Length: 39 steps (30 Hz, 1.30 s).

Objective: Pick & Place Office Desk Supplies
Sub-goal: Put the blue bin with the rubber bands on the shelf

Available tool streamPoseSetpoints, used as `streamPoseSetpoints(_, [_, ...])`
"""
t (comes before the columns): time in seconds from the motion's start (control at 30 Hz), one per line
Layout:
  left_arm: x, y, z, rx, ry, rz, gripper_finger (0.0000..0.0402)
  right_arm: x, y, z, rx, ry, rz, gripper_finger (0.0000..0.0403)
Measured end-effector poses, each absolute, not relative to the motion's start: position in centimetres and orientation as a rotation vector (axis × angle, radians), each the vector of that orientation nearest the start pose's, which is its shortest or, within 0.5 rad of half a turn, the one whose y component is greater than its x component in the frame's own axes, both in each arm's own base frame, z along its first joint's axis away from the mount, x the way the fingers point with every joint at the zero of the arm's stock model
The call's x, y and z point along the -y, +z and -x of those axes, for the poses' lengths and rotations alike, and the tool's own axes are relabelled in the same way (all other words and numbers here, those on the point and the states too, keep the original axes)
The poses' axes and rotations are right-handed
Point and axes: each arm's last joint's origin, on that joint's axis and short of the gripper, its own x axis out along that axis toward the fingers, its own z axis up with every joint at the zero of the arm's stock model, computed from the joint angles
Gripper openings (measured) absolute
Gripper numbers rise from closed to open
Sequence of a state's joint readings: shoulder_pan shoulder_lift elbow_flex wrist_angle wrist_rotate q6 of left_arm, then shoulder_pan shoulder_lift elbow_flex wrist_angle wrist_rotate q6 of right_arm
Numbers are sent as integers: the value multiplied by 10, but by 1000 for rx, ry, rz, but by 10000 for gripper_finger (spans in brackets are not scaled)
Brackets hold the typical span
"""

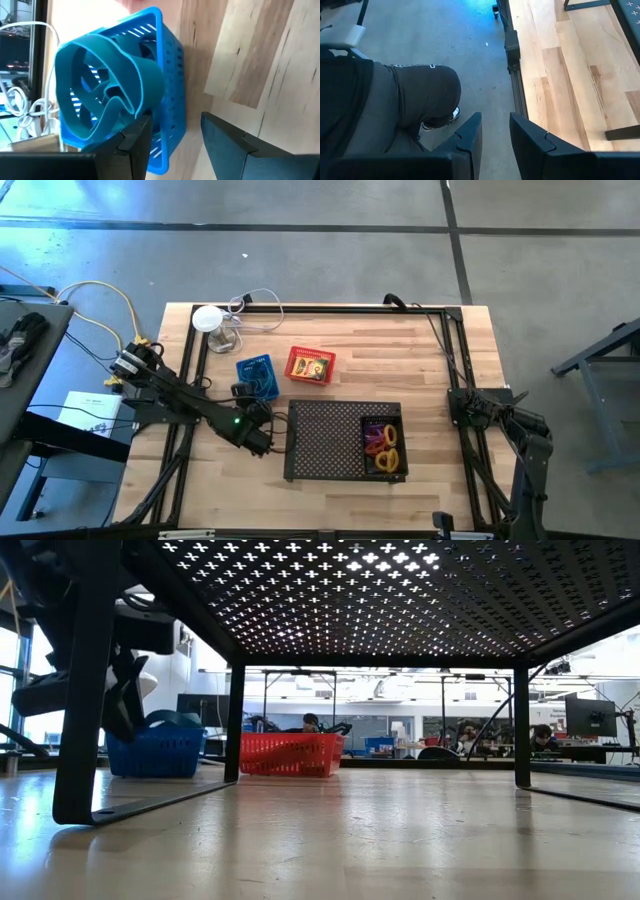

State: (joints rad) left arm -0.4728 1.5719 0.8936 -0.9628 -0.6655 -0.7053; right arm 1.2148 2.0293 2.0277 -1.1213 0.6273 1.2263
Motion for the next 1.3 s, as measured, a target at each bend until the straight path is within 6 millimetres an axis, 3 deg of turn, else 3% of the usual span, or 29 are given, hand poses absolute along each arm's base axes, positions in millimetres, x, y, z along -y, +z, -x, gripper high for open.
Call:
streamPoseSetpoints(0.23, [92, 168, -226, -1197, 590, -285, 155, -389, 318, -163, -834, 43, -223, 85])
streamPoseSetpoints(0.47, [80, 164, -230, -1201, 624, -232, 125, -389, 318, -163, -833, 45, -226, 85])
streamPoseSetpoints(0.9, [77, 162, -231, -1247, 595, -220, 9, -389, 319, -163, -832, 53, -210, 85])
streamPoseSetpoints(1.13, [79, 162, -230, -1248, 587, -219, 5, -389, 319, -163, -832, 53, -210, 85])
streamPoseSetpoints(1.3, [94, 165, -227, -1233, 529, -247, 4, -389, 319, -163, -832, 53, -210, 85])
